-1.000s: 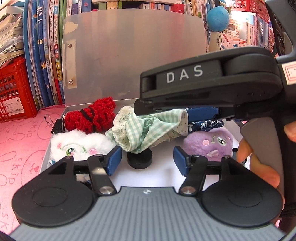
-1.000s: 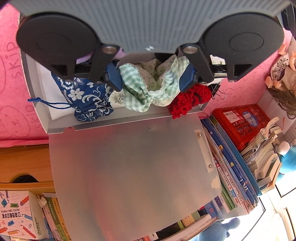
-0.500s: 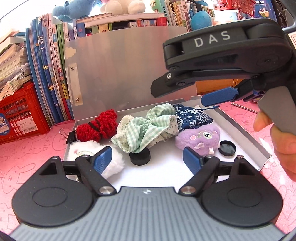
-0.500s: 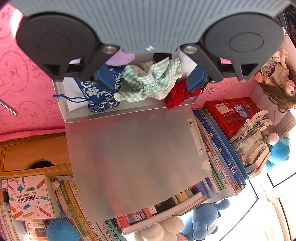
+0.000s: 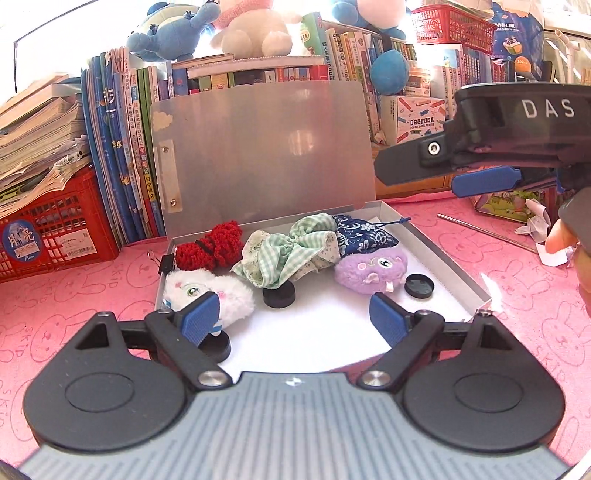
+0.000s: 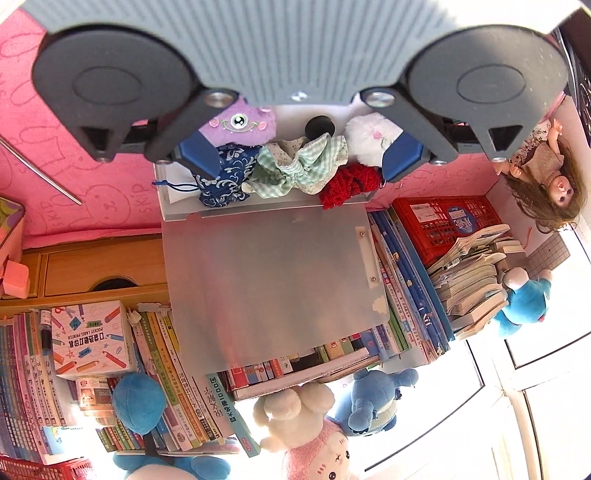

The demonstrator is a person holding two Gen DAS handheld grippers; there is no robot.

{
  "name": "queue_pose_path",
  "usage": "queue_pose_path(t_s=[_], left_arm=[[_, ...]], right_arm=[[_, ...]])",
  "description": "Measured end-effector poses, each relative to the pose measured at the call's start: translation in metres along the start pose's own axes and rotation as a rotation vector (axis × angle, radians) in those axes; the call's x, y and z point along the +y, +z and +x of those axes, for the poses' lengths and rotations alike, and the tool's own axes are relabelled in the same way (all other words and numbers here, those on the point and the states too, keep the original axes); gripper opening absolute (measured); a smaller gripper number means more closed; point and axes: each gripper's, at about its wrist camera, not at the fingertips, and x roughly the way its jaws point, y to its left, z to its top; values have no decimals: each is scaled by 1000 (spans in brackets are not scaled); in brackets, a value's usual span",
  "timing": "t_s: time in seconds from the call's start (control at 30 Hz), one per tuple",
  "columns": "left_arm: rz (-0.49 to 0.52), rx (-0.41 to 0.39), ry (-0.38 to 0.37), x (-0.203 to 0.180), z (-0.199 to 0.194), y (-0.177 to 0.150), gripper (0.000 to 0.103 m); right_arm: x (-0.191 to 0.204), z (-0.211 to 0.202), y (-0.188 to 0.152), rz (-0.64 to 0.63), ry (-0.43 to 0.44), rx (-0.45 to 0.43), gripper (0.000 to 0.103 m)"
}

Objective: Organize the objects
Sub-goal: 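Withdraw both grippers from the box, left still holding the black lid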

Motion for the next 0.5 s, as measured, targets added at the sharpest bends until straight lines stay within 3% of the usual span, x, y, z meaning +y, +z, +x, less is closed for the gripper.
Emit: queue_pose_path(t_s=[0.5], left_arm=[[-8,-31,-74,-18,-86,-45,92]], right_arm=[[12,-83,-52,-114,-42,-86,103]])
